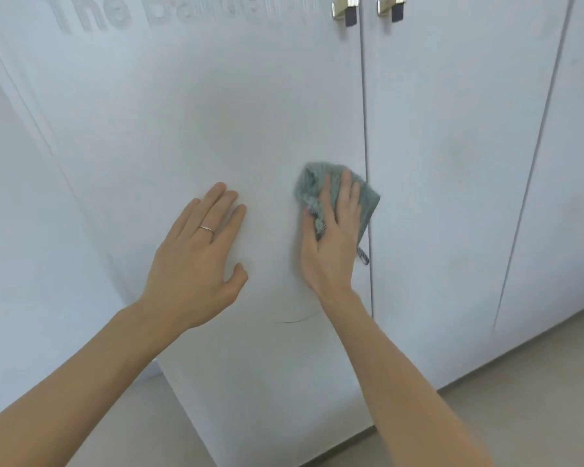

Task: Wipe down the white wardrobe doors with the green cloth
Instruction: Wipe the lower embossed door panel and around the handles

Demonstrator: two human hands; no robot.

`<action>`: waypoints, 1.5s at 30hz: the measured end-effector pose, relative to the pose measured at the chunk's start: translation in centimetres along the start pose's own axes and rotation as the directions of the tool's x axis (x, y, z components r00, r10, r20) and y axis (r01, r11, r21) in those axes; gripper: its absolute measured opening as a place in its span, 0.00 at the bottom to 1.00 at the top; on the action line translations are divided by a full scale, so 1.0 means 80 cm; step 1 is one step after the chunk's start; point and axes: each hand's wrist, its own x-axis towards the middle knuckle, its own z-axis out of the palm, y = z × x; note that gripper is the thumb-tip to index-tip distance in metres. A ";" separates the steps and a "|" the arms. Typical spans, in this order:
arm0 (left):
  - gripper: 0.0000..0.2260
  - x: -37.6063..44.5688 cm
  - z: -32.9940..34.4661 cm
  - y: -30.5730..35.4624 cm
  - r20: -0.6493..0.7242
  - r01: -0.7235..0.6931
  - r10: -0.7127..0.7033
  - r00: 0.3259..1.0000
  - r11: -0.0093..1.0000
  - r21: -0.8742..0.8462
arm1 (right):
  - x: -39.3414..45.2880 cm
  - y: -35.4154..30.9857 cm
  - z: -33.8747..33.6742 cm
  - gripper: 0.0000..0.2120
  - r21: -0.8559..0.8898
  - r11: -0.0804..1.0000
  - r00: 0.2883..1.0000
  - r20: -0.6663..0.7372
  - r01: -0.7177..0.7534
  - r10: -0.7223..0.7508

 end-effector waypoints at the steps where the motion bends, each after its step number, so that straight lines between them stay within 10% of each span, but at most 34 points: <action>1: 0.33 -0.012 0.006 0.003 0.004 -0.010 0.010 1.000 1.000 0.001 | -0.052 0.015 0.000 0.32 0.025 0.997 0.997 0.031 -0.074 0.073; 6: 0.33 -0.051 0.038 0.025 0.054 -0.060 0.061 0.997 0.998 -0.024 | -0.193 0.069 -0.009 0.42 -0.003 0.947 0.938 0.137 -0.321 0.318; 17: 0.30 -0.084 0.069 0.038 -0.017 -0.042 0.041 0.999 0.997 -0.068 | -0.064 0.048 0.030 0.28 -0.131 0.991 0.996 -0.084 -0.030 0.019; 25: 0.29 -0.140 0.101 0.054 0.046 -0.082 0.085 0.995 0.994 -0.066 | -0.304 0.134 0.028 0.34 0.211 0.710 0.739 0.128 -0.672 0.661; 35: 0.31 -0.155 0.135 0.081 0.085 -0.105 0.109 0.990 0.993 -0.056 | -0.209 0.122 0.027 0.33 0.096 0.950 0.945 -0.115 -0.296 0.306; 38: 0.32 -0.157 0.145 0.093 0.115 -0.135 0.141 0.983 0.989 -0.056 | -0.279 0.175 0.032 0.33 0.198 0.770 0.770 -0.094 -0.607 0.631; 45: 0.35 -0.166 0.168 0.126 0.206 -0.141 0.145 0.968 0.989 -0.034 | -0.388 0.279 0.024 0.33 0.492 -0.049 -0.010 0.082 -0.869 0.997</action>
